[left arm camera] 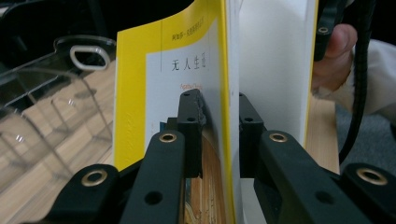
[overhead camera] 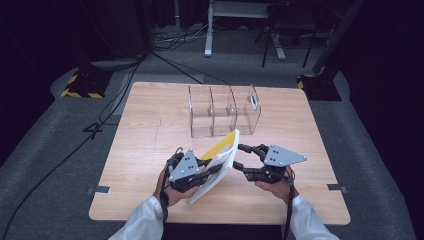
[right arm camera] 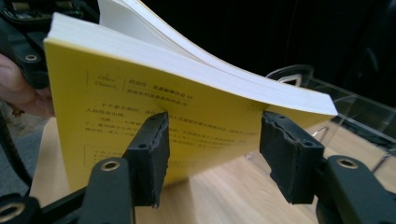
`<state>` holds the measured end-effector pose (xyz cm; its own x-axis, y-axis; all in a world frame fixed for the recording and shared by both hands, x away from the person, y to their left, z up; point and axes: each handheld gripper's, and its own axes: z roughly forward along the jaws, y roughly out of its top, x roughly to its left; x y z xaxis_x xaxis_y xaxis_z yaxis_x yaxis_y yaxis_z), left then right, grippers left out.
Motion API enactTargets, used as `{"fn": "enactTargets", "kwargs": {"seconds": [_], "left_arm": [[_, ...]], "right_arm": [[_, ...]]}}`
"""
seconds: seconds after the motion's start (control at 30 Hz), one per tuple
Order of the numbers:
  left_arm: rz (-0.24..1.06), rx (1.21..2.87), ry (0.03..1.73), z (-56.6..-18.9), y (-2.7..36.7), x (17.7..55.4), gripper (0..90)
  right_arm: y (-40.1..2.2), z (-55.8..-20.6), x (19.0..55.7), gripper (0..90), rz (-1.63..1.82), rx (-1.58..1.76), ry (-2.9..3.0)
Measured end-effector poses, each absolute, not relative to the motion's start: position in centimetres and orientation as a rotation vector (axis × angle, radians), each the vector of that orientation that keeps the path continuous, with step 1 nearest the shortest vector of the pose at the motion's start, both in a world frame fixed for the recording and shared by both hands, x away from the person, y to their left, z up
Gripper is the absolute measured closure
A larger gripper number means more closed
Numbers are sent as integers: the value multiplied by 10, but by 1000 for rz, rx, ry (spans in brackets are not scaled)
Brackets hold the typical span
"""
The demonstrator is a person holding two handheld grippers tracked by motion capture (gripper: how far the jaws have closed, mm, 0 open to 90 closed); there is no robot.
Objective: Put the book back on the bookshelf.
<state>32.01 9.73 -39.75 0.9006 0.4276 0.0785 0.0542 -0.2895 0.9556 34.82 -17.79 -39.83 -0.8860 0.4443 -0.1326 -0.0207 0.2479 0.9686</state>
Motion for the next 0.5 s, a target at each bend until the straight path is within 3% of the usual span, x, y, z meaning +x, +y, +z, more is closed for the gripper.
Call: {"fn": "enactTargets", "kwargs": {"seconds": [0.27, 0.5], "left_arm": [[310, 1813, 333, -400, 105, 325, 733], [281, 1868, 348, -399, 140, 310, 671]], "right_arm": [[-175, -386, 343, 430, 1650, 340, 2135], [-146, -382, 338, 421, 1640, 261, 2177]]}}
